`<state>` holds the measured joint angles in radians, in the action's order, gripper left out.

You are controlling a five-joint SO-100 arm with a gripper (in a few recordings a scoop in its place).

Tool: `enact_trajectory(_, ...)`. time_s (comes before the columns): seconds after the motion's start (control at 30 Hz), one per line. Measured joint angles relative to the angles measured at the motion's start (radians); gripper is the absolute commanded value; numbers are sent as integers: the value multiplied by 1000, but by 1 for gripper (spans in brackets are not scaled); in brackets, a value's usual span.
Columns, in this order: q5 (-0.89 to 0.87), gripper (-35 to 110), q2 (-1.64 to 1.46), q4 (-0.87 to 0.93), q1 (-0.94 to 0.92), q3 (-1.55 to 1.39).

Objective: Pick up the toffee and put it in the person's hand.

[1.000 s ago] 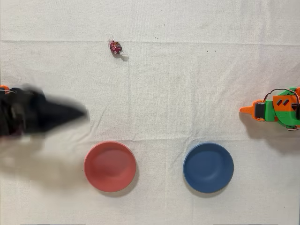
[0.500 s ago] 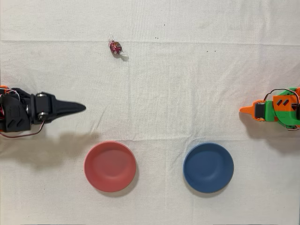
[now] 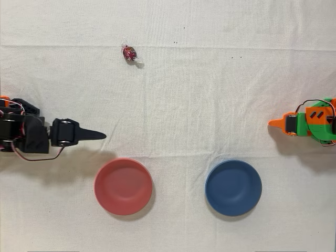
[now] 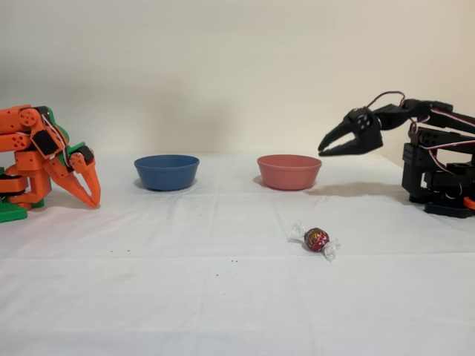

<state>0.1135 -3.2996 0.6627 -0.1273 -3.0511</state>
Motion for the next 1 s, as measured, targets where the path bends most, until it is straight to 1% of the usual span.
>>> enact_trajectory(0.17,-98,0,0,66,8,-34)
enact_trajectory(0.3,-133,0,0,121,12,-46)
enact_trajectory(0.83,-173,0,0,268,14,-110)
enact_trajectory(1.0,-172,0,0,272,14,-110)
